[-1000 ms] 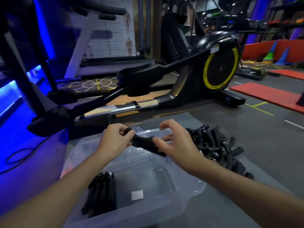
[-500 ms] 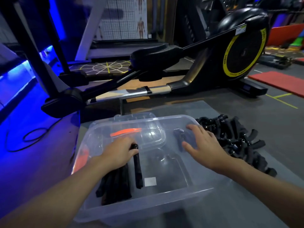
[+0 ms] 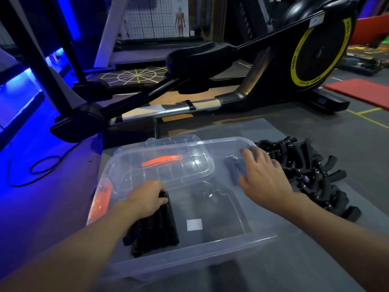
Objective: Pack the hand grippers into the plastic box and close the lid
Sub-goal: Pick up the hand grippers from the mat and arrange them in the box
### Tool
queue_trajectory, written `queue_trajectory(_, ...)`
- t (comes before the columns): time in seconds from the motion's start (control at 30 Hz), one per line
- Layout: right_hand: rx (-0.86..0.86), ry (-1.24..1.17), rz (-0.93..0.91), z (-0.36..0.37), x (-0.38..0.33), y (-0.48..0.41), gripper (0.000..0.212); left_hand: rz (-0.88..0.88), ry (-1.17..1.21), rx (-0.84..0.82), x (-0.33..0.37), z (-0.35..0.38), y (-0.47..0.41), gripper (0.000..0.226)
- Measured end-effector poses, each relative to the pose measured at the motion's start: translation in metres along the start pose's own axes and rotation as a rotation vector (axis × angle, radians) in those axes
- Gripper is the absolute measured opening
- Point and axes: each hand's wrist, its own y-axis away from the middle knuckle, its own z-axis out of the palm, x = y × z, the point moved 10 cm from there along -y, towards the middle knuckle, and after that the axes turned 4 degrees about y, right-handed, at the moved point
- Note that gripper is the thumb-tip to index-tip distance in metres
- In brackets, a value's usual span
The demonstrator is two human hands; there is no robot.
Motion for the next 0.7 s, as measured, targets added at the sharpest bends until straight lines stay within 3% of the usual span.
queue_trajectory(0.3, -0.005, -0.010, -0.007, -0.001, 0.001, 0.001, 0.055, -0.009, 0.035, 0.028, -0.012, 0.006, -0.006, 0.015)
queue_trajectory(0.5, -0.017, -0.080, -0.003, -0.002, 0.003, 0.002, 0.055, -0.030, -0.046, -0.041, -0.006, 0.007, -0.004, 0.018)
queue_trajectory(0.6, -0.007, -0.193, 0.024, -0.009, 0.009, 0.001, 0.050, 0.037, -0.202, 0.118, 0.042, -0.023, 0.001, 0.030)
queue_trajectory(0.7, -0.026, -0.350, 0.097, -0.011, 0.027, 0.000, 0.045, 0.278, -0.074, 0.263, 0.132, -0.050, 0.011, 0.024)
